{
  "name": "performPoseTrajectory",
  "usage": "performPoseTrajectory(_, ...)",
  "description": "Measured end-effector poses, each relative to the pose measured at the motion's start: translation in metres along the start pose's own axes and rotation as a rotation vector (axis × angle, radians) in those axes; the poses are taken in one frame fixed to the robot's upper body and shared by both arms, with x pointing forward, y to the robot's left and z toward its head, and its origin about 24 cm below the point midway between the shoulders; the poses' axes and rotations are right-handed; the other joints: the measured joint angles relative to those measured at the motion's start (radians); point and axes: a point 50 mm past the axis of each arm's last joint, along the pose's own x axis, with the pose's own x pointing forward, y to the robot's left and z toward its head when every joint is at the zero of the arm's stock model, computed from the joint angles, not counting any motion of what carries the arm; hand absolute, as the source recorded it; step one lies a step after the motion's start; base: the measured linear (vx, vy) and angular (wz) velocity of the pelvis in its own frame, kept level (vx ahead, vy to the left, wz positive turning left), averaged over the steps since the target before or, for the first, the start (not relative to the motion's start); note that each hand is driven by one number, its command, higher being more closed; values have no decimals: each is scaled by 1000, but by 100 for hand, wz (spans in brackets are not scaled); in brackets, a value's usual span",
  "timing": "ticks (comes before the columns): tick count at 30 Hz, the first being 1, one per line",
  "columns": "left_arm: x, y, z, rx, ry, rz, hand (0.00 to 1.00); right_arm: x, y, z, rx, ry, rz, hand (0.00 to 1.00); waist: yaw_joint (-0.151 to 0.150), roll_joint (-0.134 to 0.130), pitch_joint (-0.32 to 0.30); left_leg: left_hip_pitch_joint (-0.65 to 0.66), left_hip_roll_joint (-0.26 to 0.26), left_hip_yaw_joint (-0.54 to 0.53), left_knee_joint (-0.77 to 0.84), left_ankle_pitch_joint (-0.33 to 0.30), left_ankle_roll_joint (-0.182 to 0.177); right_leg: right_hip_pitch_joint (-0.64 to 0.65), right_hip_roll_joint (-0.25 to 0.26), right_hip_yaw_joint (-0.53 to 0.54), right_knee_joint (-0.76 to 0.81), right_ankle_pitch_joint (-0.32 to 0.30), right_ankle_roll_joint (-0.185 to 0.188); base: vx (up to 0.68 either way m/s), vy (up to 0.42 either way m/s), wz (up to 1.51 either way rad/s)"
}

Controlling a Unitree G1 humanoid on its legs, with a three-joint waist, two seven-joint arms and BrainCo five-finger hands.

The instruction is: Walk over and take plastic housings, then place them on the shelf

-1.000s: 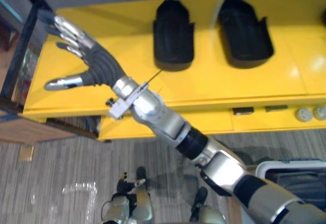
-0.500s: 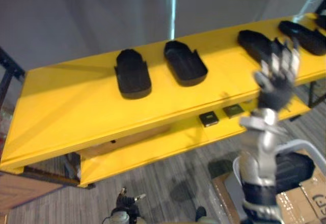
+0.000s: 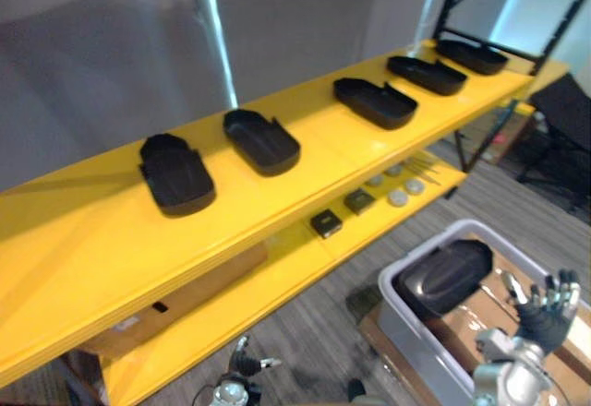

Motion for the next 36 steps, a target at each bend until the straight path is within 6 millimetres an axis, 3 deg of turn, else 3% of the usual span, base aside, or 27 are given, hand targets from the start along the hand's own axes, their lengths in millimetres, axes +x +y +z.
performPoseTrajectory(5, 0, -4, 0, 56, -1, -48, 0, -16, 6, -2, -59, 25, 73, 0, -46, 15, 12, 57, 24, 197, 61, -56, -25, -58, 66, 145, -16, 31, -12, -19, -18, -119)
performPoseTrajectory(7, 4, -4, 14, 67, -38, -62, 0, -17, 11, -4, -51, 36, 102, 0, -46, 22, 24, 59, 50, 184, 147, -105, -10, -86, 98, 194, -8, 46, -18, -5, -33, -137)
performPoseTrajectory(8, 8, 1, 26, 68, -65, -47, 0, -20, 22, -6, -35, 50, 154, 0, -46, 13, 46, 16, 84, 51, 294, -143, 60, -89, 103, 225, 16, 54, -19, 19, -35, -94)
performPoseTrajectory(10, 11, 3, 41, 19, -108, -30, 0, -19, 33, -9, -26, 58, 211, 0, -39, 15, 52, -51, 93, -180, 440, -172, 135, -89, 113, 253, 30, 50, -26, 17, 44, -75)
performPoseTrajectory(11, 11, 1, 54, -61, -155, -24, 0, -13, 53, -15, -15, 65, 298, 0, -18, 27, 61, -113, 47, -436, 522, -261, 161, -100, 123, 293, 30, 49, -28, -20, 148, -75)
performPoseTrajectory(13, 10, 1, 66, -149, -201, -20, 0, -2, 72, -17, -15, 52, 376, 0, 9, 64, 66, -162, 4, -643, 557, -315, 158, -125, 146, 307, 41, 61, -9, -85, 193, -52)
performPoseTrajectory(14, 10, 2, 69, -177, -212, -17, 0, 1, 77, -17, -10, 49, 391, 0, 12, 74, 65, -168, -10, -697, 550, -323, 143, -140, 147, 308, 54, 61, -5, -100, 186, -8)
performPoseTrajectory(17, 9, 3, 68, -194, -213, -12, 0, 6, 86, -12, 35, 30, 407, 0, 16, 59, 107, -184, -65, -815, 511, -364, 92, -172, 94, 236, 141, 15, 25, -125, 134, 74)
performPoseTrajectory(19, 8, 1, 59, -187, -195, -20, 0, 3, 84, -15, 38, 42, 400, 0, 18, 52, 111, -182, -81, -839, 507, -404, 89, -172, 71, 203, 194, -12, 43, -125, 94, 80)
performPoseTrajectory(21, 6, 3, 50, -158, -175, -17, 0, -1, 87, -15, 70, 51, 391, 0, 28, 37, 122, -169, -101, -840, 527, -461, 97, -167, 57, 209, 215, -10, 52, -186, 178, 12)
performPoseTrajectory(23, 6, 8, 44, -99, -172, -5, 0, -14, 89, -19, 125, 97, 405, 0, 62, -5, 160, -150, -138, -780, 614, -541, 125, -140, 38, 254, 195, 35, 77, -347, 231, -73)
performPoseTrajectory(24, 6, 12, 43, -89, -172, 6, 0, -18, 89, -20, 124, 110, 415, 0, 73, -14, 166, -155, -148, -752, 647, -552, 138, -140, 33, 258, 178, 66, 59, -504, 247, -117)
performPoseTrajectory(25, 6, 15, 44, -92, -174, 16, 0, -23, 91, -18, 124, 117, 439, 0, 82, -13, 170, -192, -145, -704, 703, -567, 170, -139, 20, 217, 86, 176, -50, -382, 136, -139)
performPoseTrajectory(26, 7, 18, 45, -112, -172, 34, 0, -28, 94, -19, 126, 131, 465, 0, 99, -13, 183, -215, -133, -643, 721, -562, 194, -153, 10, 94, 71, 206, -170, -475, 138, -133)
performPoseTrajectory(27, 8, 22, 44, -120, -163, 49, 0, -30, 96, -20, 127, 138, 477, 0, 96, -17, 186, -223, -129, -622, 725, -556, 203, -168, 9, 25, 129, 166, -157, -355, 81, -122)
performPoseTrajectory(29, 11, 36, 41, -71, -144, 94, 0, -30, 98, -20, 128, 141, 491, 0, 101, -2, 186, -251, -88, -564, 715, -506, 201, -190, -3, -135, 302, 52, -157, -364, 75, -87)
performPoseTrajectory(31, 12, 49, 33, -78, -115, 137, 0, -27, 108, -21, 135, 141, 517, 0, 137, -3, 186, -255, -53, -500, 654, -442, 192, -150, -65, -244, 405, -67, -152, -287, 5, -91)
performPoseTrajectory(32, 12, 55, 29, -98, -105, 157, 0, -27, 111, -23, 136, 147, 527, 0, 143, -4, 185, -255, -42, -484, 629, -420, 187, -128, -88, -267, 422, -94, -140, -180, -99, -89)
performPoseTrajectory(34, 8, 77, 11, -129, -59, 235, 0, -24, 124, -28, 126, 157, 566, 0, 166, -10, 155, -289, 2, -445, 539, -334, 151, -46, -180, -345, 432, -112, -118, -101, -202, -76)
performPoseTrajectory(35, 7, 81, 7, -134, -48, 248, 0, -24, 126, -29, 118, 152, 575, 0, 172, -17, 147, -302, 13, -433, 525, -317, 141, -28, -202, -362, 425, -103, -109, -68, -365, -86)
performPoseTrajectory(36, 2, 90, -7, -133, -14, 269, 0, -23, 129, -28, 100, 140, 594, 0, 182, -34, 137, -337, 38, -410, 520, -293, 109, 38, -254, -401, 379, -39, -73, -66, -347, -71)
